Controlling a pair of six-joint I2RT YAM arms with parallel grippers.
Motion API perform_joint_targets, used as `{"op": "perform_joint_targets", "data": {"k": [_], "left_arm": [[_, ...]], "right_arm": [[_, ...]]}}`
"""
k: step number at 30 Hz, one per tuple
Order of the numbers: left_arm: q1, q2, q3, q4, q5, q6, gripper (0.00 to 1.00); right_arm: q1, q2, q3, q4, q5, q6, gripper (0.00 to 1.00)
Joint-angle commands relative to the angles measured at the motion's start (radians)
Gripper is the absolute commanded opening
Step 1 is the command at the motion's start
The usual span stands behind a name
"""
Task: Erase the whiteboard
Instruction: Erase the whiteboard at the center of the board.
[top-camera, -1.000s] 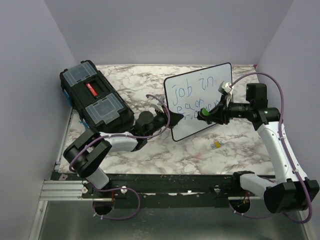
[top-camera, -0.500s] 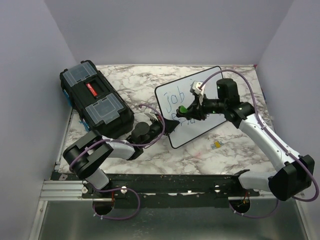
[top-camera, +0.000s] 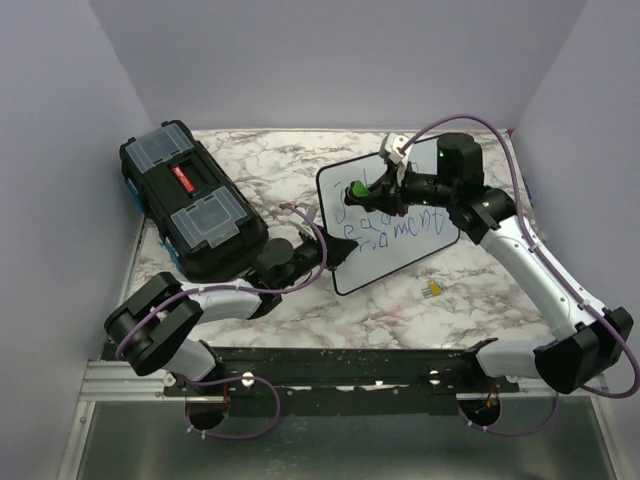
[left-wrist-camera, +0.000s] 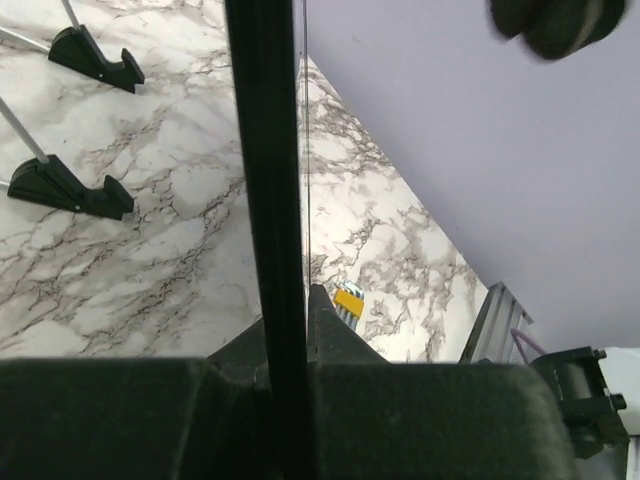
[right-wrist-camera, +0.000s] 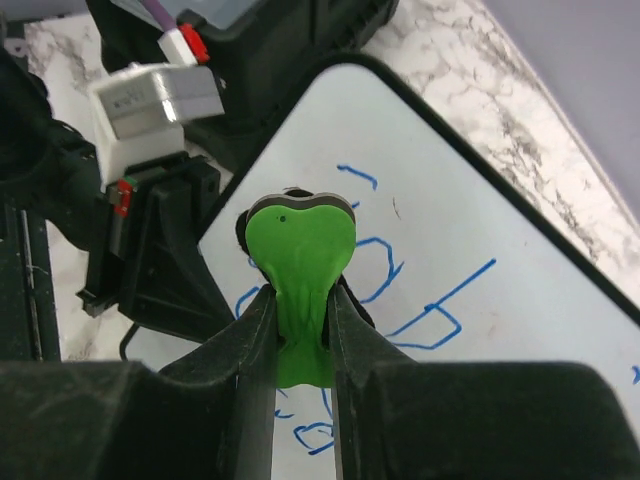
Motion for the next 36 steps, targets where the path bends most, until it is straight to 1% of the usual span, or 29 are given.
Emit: {"op": "perform_joint_targets", "data": {"k": [1,4,8,12,14,16,23,27,32,36], "left_arm": [[0.046,-0.072,0.112,0.147,0.094,0.066,0.00],[0.071,-0.067,0.178,0.125,0.127,0.076,0.00],[0.082,-0.051,0.232,0.111,0.160,0.092,0.00],[0.082,-0.055,0.255,0.048,0.190,0.135,0.00],[0.083,-0.061,0.259,-0.001,0.195,0.160,0.00],[0.084,-0.063,0.245,-0.004,0.194,0.174,0.00],[0.086,-0.050,0.235,-0.025,0.197,0.212,0.00],[0.086,-0.036,0.243,-0.041,0.201,0.225,0.00],[0.086,-0.015,0.207,0.015,0.194,0.222,0.00],[0.086,0.003,0.163,0.081,0.184,0.210,0.00]], "right_arm": [[-0.033,-0.043,0.102,-0.119,-0.096,0.008,0.01],[-0.062,-0.058,0.148,-0.183,-0.132,0.000,0.01],[-0.066,-0.073,0.132,-0.200,-0.082,-0.026,0.01],[-0.066,-0.083,0.050,-0.119,-0.037,0.004,0.01],[-0.066,-0.080,0.033,-0.075,-0.025,0.034,0.01],[-0.066,-0.072,0.034,-0.050,-0.013,0.051,0.01],[-0.066,-0.067,0.048,-0.030,0.022,0.053,0.01],[-0.066,-0.073,0.049,-0.040,-0.020,0.062,0.01],[-0.066,-0.078,-0.005,-0.004,0.006,0.074,0.01],[-0.067,-0.077,-0.039,0.032,-0.013,0.090,0.01]]}}
